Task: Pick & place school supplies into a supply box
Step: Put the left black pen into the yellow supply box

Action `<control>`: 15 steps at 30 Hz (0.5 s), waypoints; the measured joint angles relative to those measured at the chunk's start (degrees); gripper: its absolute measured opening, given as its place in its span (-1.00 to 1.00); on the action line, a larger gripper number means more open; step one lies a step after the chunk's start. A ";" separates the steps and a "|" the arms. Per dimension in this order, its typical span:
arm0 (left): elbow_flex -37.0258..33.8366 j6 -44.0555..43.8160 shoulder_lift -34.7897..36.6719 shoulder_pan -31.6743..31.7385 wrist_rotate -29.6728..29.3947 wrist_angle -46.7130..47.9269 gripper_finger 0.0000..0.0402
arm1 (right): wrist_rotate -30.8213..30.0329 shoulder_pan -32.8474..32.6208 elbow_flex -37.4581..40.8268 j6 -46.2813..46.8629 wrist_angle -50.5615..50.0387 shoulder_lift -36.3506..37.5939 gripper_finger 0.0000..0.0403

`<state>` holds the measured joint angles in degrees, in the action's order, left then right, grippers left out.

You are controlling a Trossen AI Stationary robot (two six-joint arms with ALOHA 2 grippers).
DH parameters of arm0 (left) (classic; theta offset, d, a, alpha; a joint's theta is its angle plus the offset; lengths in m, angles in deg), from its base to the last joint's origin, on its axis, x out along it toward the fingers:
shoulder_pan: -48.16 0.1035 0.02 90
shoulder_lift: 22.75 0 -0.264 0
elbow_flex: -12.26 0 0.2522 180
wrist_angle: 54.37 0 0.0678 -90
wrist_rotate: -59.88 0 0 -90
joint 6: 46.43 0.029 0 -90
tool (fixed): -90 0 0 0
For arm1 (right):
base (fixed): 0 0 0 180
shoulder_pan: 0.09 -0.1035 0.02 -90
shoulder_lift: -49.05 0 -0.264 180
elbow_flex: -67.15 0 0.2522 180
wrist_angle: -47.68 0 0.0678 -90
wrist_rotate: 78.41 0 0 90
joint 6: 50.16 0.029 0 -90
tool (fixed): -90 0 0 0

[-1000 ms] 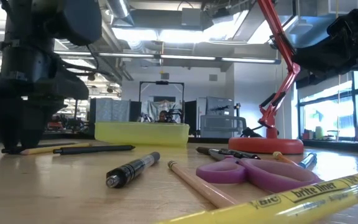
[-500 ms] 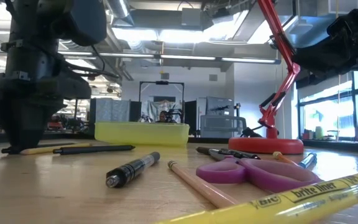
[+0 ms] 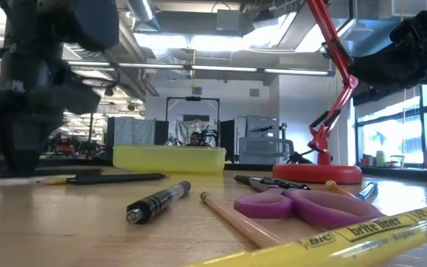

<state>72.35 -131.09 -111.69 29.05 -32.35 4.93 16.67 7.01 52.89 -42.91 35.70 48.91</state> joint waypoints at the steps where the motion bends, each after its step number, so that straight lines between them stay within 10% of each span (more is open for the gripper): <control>1: 0.12 0.02 0.74 0.10 -0.35 -0.02 -0.81 | 0.00 0.01 0.00 0.00 0.00 0.00 -0.49; 15: 0.12 22.43 11.48 10.07 -8.75 -2.26 -0.79 | 0.00 0.02 0.00 -0.01 0.00 0.00 -0.49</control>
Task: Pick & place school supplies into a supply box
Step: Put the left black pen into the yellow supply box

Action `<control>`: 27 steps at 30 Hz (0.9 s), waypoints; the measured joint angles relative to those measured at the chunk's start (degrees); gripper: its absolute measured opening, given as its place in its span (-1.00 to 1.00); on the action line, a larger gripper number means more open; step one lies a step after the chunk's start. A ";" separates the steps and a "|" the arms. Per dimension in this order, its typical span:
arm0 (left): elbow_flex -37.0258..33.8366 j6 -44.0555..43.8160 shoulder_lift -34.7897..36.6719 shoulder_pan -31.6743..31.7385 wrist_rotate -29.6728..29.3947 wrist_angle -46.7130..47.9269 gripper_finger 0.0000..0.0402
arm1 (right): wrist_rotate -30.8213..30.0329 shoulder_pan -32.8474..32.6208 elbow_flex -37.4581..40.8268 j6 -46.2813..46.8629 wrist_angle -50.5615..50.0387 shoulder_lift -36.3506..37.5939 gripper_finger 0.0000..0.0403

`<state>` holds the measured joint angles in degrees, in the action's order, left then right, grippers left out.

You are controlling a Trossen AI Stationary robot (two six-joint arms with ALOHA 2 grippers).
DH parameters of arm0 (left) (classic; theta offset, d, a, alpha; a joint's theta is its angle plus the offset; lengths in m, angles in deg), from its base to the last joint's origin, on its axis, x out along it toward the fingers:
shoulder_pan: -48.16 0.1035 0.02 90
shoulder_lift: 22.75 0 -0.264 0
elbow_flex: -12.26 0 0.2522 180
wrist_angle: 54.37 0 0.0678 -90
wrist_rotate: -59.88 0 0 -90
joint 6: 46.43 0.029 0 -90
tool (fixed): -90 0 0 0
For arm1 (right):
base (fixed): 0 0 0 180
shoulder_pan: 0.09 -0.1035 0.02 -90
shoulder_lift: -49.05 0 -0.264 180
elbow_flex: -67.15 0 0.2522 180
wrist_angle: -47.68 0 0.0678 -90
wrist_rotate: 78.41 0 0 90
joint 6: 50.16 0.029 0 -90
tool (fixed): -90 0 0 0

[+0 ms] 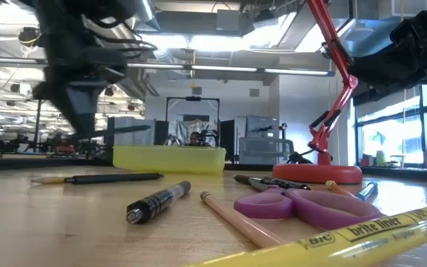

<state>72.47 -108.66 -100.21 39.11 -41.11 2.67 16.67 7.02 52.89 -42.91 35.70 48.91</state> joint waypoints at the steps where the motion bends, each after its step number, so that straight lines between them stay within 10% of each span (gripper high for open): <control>1: 0.03 3.44 0.50 1.40 -0.06 -0.46 -0.79 | 0.00 0.00 -0.02 0.00 0.00 0.00 -0.49; 12: 0.11 40.00 1.04 18.72 5.76 -14.83 -0.77 | -0.02 -0.01 -0.01 -0.22 0.00 0.00 -0.49; 27: 0.61 60.42 1.02 32.57 11.21 -14.28 -0.80 | -10.89 0.00 -0.01 -0.26 0.46 0.00 -0.49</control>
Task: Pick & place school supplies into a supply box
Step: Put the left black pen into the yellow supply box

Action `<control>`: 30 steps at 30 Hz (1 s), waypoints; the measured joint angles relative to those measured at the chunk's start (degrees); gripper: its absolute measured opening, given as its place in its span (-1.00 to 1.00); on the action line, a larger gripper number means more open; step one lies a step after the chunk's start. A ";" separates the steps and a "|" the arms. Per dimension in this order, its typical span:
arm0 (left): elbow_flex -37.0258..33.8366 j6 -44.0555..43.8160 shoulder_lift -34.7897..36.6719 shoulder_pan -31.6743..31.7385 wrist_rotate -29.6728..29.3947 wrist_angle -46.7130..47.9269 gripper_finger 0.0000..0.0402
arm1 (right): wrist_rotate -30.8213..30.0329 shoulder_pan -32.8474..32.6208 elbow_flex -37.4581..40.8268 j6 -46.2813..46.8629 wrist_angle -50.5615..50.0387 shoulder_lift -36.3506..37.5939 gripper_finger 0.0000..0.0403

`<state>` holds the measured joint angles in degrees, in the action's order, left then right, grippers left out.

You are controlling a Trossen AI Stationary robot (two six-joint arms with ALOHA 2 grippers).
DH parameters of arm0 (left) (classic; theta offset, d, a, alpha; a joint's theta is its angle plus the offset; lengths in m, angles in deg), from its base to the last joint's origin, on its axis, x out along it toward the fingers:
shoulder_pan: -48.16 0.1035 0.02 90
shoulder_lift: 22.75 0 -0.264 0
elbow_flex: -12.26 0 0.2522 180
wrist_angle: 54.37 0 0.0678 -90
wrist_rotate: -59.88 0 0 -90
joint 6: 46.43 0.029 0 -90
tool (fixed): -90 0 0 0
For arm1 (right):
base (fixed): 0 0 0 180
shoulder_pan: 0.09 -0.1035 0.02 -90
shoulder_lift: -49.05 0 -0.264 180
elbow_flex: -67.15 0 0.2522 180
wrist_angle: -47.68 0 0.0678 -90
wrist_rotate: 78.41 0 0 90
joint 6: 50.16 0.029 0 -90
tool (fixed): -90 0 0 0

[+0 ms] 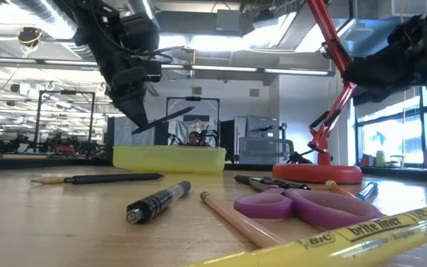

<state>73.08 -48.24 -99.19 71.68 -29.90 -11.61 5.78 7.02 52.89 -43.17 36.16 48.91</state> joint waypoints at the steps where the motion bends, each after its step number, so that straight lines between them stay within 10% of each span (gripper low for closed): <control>1: 0.71 0.08 0.00 0.36 0.08 0.74 -0.80 | -0.80 0.00 0.01 0.02 0.15 0.00 -0.49; 30: 22.32 18.96 -29.07 1.60 -7.50 16.17 -0.76 | -2.70 0.00 0.01 -1.47 0.41 0.00 -0.49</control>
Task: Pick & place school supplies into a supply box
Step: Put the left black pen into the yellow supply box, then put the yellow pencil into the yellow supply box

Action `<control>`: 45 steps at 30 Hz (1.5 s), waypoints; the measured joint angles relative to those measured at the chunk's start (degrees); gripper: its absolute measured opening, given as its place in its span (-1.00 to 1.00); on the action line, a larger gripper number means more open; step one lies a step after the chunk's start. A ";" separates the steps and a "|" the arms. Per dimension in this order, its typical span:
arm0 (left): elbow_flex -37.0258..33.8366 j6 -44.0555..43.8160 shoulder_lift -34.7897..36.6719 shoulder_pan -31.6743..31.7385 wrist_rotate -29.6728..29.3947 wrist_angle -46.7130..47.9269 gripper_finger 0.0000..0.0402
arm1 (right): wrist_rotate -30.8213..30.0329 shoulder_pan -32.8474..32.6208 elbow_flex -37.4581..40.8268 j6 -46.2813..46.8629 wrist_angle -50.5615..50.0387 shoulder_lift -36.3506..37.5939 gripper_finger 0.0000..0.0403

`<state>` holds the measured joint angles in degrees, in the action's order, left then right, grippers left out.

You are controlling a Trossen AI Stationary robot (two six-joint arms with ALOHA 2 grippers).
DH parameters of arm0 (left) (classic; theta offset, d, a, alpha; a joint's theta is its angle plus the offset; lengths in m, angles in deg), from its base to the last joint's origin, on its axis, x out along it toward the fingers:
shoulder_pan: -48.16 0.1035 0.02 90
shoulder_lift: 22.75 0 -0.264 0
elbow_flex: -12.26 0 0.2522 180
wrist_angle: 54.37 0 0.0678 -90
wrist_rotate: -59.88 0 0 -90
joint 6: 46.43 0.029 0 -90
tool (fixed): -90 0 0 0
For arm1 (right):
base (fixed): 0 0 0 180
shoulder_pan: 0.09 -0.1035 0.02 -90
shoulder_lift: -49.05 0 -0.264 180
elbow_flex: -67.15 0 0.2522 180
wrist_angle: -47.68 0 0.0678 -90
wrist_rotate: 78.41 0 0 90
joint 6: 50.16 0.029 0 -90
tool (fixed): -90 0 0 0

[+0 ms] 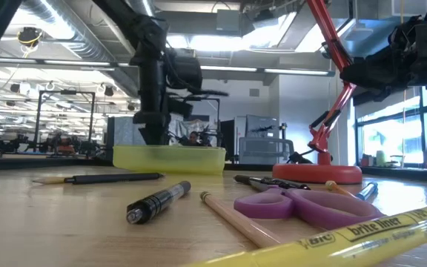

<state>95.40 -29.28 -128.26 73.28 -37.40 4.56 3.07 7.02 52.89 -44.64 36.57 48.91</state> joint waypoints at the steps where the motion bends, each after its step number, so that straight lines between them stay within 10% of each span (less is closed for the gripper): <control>1: 0.00 0.04 -0.37 0.00 -0.80 0.18 -0.76 | 0.01 0.00 0.00 0.00 0.01 0.00 -0.49; 25: -0.02 -3.90 -0.48 -2.52 -12.61 0.38 -0.51 | 0.07 0.00 0.00 0.00 0.00 0.00 -0.49; 45: -0.07 -29.95 18.80 -12.22 -0.82 8.68 -0.42 | 0.07 0.00 -0.01 -0.02 -0.01 0.00 -0.49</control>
<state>95.34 -59.23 -109.46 61.06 -38.21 13.24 3.14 7.02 52.89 -44.66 36.56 48.91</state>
